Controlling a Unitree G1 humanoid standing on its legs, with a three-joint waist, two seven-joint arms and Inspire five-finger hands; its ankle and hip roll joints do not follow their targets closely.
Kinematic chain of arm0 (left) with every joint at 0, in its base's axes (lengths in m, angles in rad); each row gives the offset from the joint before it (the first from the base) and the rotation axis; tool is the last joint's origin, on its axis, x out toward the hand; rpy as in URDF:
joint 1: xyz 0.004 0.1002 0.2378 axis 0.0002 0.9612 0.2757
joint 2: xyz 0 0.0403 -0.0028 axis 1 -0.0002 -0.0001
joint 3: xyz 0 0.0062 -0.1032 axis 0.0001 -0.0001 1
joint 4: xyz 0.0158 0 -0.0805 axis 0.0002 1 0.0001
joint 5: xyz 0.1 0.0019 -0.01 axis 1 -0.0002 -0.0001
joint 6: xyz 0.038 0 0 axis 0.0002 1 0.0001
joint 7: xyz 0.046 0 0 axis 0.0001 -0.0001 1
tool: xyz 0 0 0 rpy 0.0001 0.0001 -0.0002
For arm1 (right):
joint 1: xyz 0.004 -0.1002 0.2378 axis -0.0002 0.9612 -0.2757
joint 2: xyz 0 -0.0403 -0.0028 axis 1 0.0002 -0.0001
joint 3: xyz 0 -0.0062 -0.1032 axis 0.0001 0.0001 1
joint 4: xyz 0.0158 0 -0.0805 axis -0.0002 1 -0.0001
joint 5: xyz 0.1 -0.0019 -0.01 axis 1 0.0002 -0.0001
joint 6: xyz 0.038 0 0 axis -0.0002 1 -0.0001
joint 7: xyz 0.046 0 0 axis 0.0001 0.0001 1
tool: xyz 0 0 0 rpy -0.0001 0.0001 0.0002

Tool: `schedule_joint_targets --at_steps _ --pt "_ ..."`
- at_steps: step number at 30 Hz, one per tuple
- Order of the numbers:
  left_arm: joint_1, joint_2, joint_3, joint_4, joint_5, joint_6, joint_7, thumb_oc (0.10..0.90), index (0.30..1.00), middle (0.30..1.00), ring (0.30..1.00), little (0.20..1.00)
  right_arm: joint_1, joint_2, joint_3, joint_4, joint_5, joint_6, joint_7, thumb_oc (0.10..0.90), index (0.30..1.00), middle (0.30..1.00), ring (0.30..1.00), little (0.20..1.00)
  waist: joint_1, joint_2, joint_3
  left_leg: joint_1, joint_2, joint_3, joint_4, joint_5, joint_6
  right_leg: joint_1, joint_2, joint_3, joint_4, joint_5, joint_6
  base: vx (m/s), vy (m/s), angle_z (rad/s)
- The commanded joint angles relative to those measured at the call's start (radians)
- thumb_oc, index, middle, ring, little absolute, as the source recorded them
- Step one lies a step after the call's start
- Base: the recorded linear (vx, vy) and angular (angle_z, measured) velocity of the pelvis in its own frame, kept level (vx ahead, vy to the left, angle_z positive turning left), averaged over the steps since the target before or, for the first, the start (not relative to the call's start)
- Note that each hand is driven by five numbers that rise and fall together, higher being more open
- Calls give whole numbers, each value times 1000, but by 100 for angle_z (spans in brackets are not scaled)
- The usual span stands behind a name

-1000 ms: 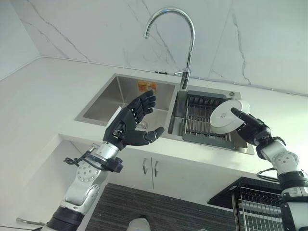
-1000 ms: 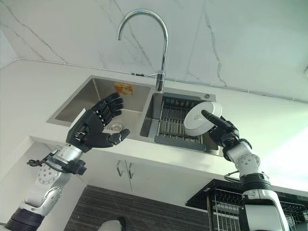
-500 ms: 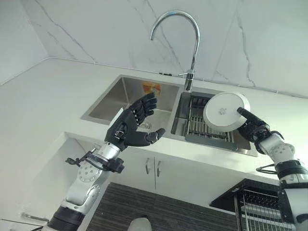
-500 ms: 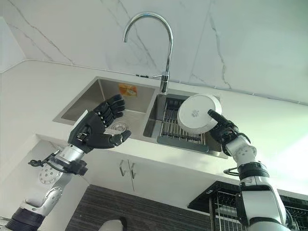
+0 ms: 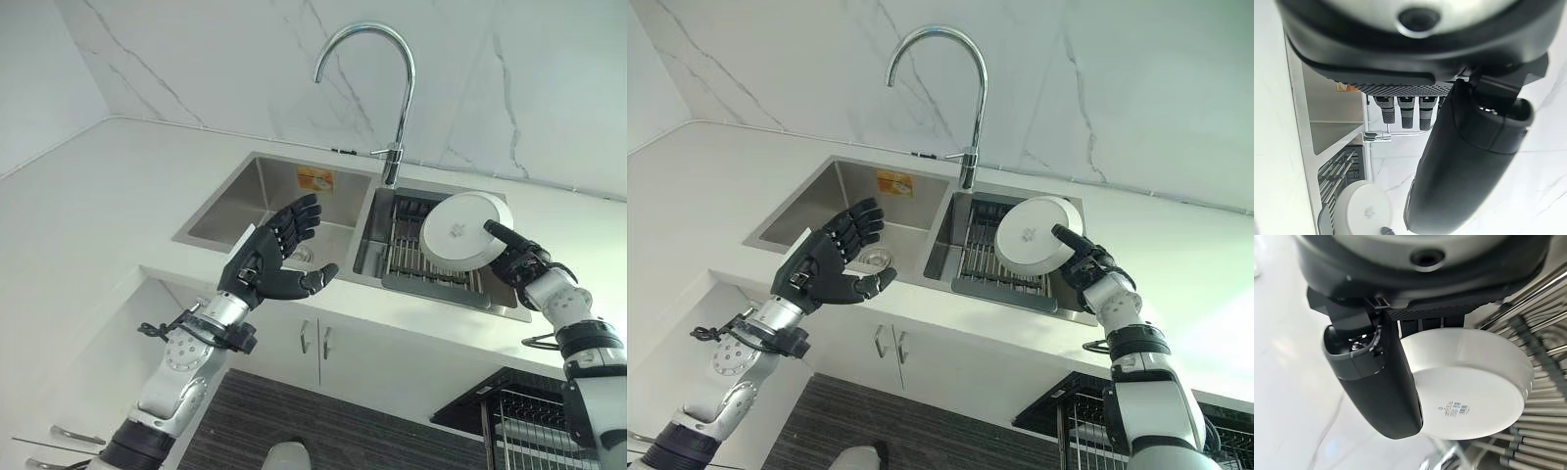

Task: Place the dishes in the dishwasher.

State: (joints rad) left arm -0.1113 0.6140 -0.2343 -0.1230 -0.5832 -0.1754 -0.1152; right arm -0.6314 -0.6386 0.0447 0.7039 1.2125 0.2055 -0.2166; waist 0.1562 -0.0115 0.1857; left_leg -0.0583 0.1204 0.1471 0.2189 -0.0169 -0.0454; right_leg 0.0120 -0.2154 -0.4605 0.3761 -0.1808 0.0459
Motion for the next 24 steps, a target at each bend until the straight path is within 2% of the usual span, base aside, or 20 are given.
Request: schedule_joint_targets --at_steps 1,3,4,7,8,11,12,14,16,17,18,21,23,24 --pt "-31 12 90 -140 9 -154 2 800 900 900 900 900 -70 -28 -63 -293 -51 -211 21 400 300 300 300 300 -19 -4 -80 50 28 -25 81 -230 -34 19 28 78 -76 -55 40 -23 -182 -3" --pt "-7 -2 113 -157 22 -172 -1 800 900 900 900 900 -7 6 -88 -448 -97 -242 6 400 300 300 300 300 -36 2 -81 46 38 -16 81 -226 -36 8 38 91 -76 -59 35 -32 -105 -2" --pt "21 -17 140 -179 33 -178 0 800 900 900 900 900 71 42 -107 -612 -137 -240 -30 400 300 300 300 300 -48 8 -84 38 40 -23 81 -224 -36 -2 49 108 -76 -63 32 -62 -48 1" --pt "50 -34 171 -199 35 -192 9 800 900 900 900 900 183 91 -122 -768 -320 -228 -56 400 300 300 300 300 -67 10 -87 41 26 -26 81 -233 -26 -23 63 143 -76 -61 36 -81 19 -9" --pt "58 -41 184 -208 40 -197 17 800 900 900 900 900 218 97 -120 -806 -363 -225 -40 400 300 300 300 300 -72 8 -79 60 5 -26 81 -238 -15 -30 65 164 -76 -55 41 -140 105 -5" --pt "73 -73 222 -224 63 -207 14 800 900 900 900 900 306 104 -144 -889 -368 -248 6 400 300 300 300 300 -51 -21 -34 84 -107 -55 81 -215 23 -39 41 221 -76 -27 56 -176 120 -44" --pt "71 -75 232 -225 65 -209 8 800 900 900 900 900 321 111 -153 -906 -356 -253 15 400 300 300 300 300 -47 -26 -22 76 -129 -67 81 -218 32 -46 40 236 -76 -17 61 -232 170 -86" --pt "67 -71 237 -222 59 -217 -10 800 900 900 900 900 341 147 -149 -928 -365 -290 9 400 300 300 300 300 -65 -15 -4 78 -123 -56 81 -246 50 -77 39 250 -76 15 78 -231 215 -84" --pt "60 -57 235 -231 62 -209 -32 800 900 900 900 900 378 175 -148 -987 -339 -320 2 400 300 300 300 300 -91 -9 16 83 -130 -58 81 -266 59 -136 21 272 -76 81 125 -236 216 -66" --pt "60 -55 235 -235 60 -204 -37 800 900 900 900 900 387 180 -151 -998 -336 -322 5 400 300 300 300 300 -95 -10 19 82 -134 -60 81 -267 60 -144 18 277 -76 91 131 -259 184 -43" --pt "56 -47 239 -243 62 -194 -64 800 900 900 900 900 415 194 -164 -1031 -319 -340 15 400 300 300 300 300 -106 -18 35 82 -152 -69 81 -278 66 -179 5 287 -76 135 154 -207 132 -33" --pt "56 -33 224 -264 100 -188 -75 800 900 900 900 900 427 213 -165 -1043 -296 -377 28 400 300 300 300 300 -114 -26 67 96 -186 -94 81 -291 73 -214 -15 274 -76 204 152 -198 169 -43" --pt "62 -22 216 -262 90 -193 -68 800 900 900 900 900 414 220 -148 -1021 -266 -403 39 400 300 300 300 300 -113 -6 74 98 -171 -71 81 -301 95 -161 -6 218 -76 175 125 -279 131 -50" --pt "59 -19 213 -264 83 -200 -71 800 900 900 900 900 412 216 -138 -1020 -261 -423 32 400 300 300 300 300 -113 3 69 92 -159 -66 81 -305 105 -137 1 215 -76 149 117 -273 -46 -75"
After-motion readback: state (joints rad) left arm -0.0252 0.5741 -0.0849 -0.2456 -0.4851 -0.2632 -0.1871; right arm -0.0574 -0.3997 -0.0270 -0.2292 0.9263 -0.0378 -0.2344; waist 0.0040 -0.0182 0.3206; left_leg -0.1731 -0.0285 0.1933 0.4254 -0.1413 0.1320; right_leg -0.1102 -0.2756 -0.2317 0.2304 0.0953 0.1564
